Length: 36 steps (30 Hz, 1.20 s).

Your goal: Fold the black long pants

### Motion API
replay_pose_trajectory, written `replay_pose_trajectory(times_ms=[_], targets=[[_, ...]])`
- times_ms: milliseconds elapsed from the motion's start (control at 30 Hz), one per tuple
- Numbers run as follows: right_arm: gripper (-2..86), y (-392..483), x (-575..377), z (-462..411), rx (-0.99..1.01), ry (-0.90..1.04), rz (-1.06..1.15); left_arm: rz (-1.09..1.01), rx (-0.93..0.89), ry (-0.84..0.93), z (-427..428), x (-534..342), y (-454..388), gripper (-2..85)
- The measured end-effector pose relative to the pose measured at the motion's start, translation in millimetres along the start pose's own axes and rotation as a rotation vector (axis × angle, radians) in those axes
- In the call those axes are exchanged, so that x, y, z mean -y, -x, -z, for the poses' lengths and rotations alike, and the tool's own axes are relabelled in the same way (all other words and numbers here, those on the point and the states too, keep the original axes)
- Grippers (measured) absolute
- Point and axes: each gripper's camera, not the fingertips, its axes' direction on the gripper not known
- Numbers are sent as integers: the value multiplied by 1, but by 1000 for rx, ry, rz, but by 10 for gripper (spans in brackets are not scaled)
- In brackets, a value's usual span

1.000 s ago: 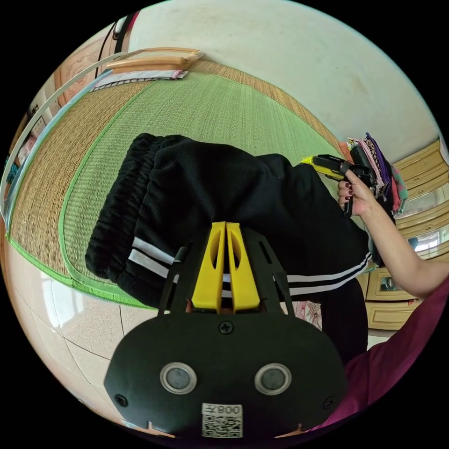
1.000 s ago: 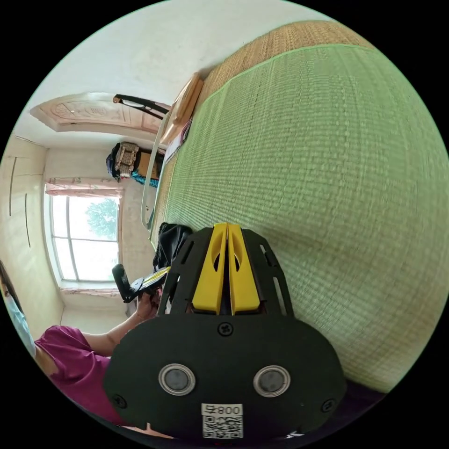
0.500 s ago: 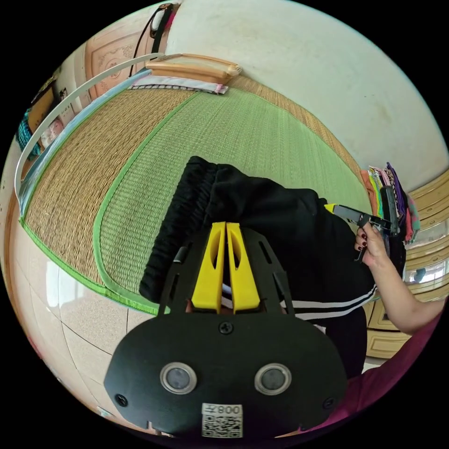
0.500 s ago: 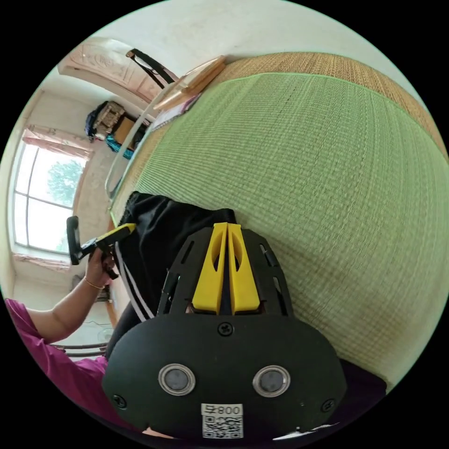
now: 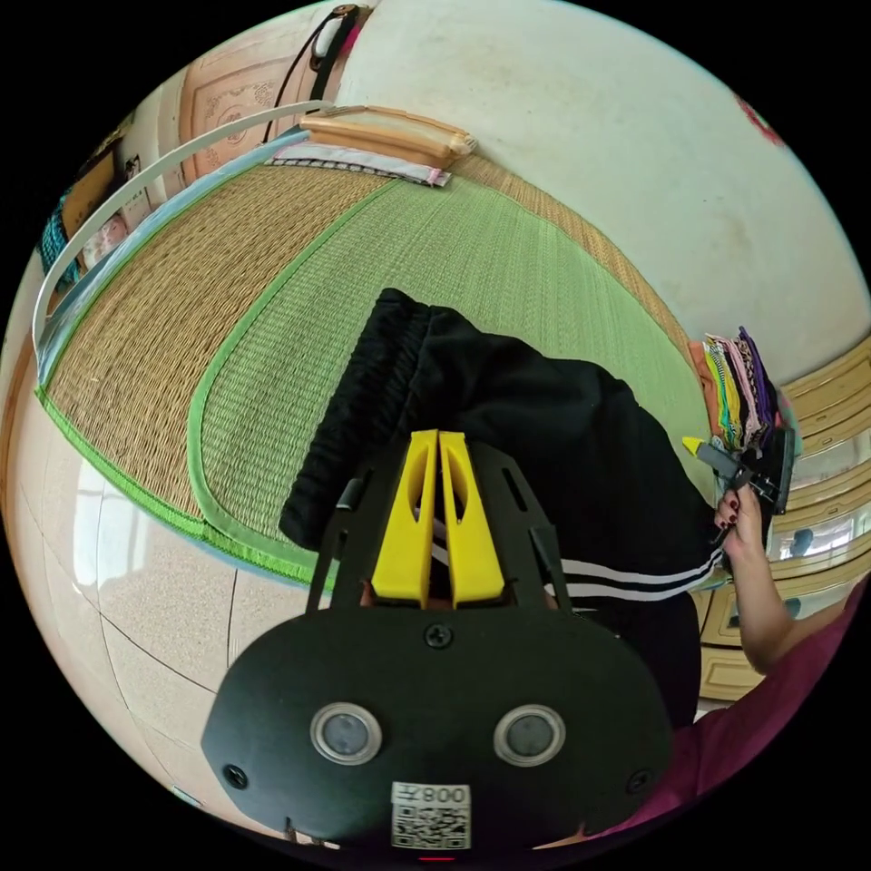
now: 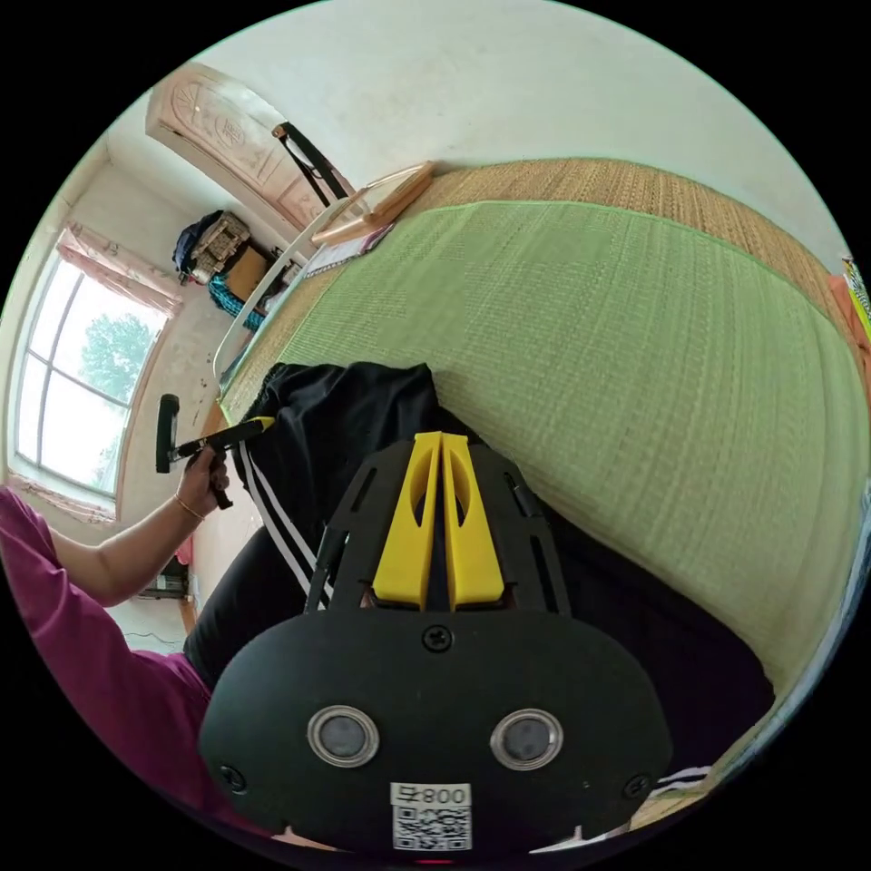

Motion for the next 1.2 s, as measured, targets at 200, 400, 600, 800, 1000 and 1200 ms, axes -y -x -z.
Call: replay_pose_trajectory(times_ms=[200,400,600,800,1000,1200], targets=[[0,-26,-48,-13,-112,88,-46,-34,50,31,-12,7,-38,1],[1,-40,-58,-2,-185,46,-74,-60,114,44,-18,17,-85,3],[10,-48,-93,31,-112,-51,-61,-277,-75,-17,-25,28,-201,11],[53,-61,-132,37,-174,9,-29,-592,-240,103,-96,56,-358,34],[57,-83,-162,39,-242,8,-49,-784,-141,215,-150,74,-458,32],[22,-100,-181,19,-314,59,-61,-842,-45,273,-176,74,-504,5]])
